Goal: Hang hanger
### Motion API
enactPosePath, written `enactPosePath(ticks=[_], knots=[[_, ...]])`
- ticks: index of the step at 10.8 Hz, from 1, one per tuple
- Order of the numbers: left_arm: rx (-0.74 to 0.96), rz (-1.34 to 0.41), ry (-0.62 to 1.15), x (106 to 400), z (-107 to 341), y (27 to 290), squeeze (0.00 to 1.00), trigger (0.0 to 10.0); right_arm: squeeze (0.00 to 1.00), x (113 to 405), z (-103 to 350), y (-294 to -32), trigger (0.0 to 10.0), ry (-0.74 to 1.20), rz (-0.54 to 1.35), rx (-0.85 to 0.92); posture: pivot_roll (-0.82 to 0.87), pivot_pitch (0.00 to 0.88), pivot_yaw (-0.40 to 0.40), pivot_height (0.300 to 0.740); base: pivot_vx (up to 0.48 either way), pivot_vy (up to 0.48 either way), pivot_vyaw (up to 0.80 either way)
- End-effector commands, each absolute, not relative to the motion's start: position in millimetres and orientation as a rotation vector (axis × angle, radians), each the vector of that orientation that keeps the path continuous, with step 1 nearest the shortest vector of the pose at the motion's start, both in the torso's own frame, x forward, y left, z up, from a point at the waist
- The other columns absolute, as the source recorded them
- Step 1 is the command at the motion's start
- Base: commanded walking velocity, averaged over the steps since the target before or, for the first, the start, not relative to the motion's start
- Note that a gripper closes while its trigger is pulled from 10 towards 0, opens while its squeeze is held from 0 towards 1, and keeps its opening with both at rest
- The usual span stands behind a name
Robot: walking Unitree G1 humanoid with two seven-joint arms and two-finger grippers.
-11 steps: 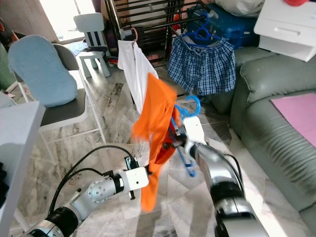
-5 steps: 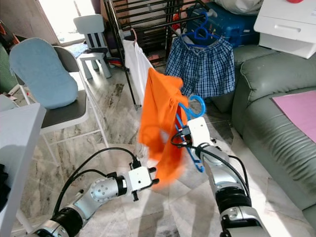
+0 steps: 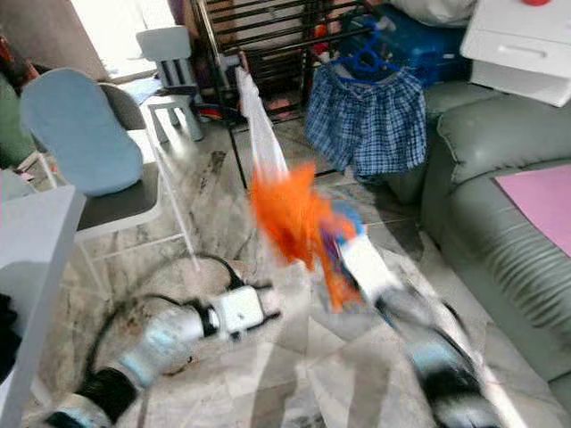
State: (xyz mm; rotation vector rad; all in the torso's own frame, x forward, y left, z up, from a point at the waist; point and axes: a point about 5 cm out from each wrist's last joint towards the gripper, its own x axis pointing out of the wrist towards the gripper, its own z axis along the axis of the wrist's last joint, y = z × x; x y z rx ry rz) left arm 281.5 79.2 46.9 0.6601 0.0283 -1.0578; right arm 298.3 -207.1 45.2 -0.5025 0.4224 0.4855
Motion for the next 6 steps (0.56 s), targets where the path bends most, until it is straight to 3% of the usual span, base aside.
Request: enactPosePath(ticks=[1, 4, 6], knots=[[0.672, -1.045, 0.015, 282.9, 50.5, 87.2, 1.0, 10.0, 0.0, 293.1, 50.6, -205.1, 10.0, 0.373, 0.586, -0.553, -0.22, 0.0, 0.135, 0.74, 0.0, 0.0, 0.0], [0.755, -1.086, 0.024, 283.8, 53.5, 98.8, 1.0, 10.0, 0.0, 265.6, 48.2, -239.5, 10.0, 0.43, 0.745, -0.696, -0.22, 0.0, 0.138, 0.74, 0.0, 0.0, 0.0], [0.776, -1.085, 0.039, 289.3, 54.1, 102.4, 1.0, 10.0, 0.0, 264.2, 51.4, -240.0, 10.0, 0.421, 0.823, -0.77, -0.25, 0.0, 0.162, 0.74, 0.0, 0.0, 0.0]])
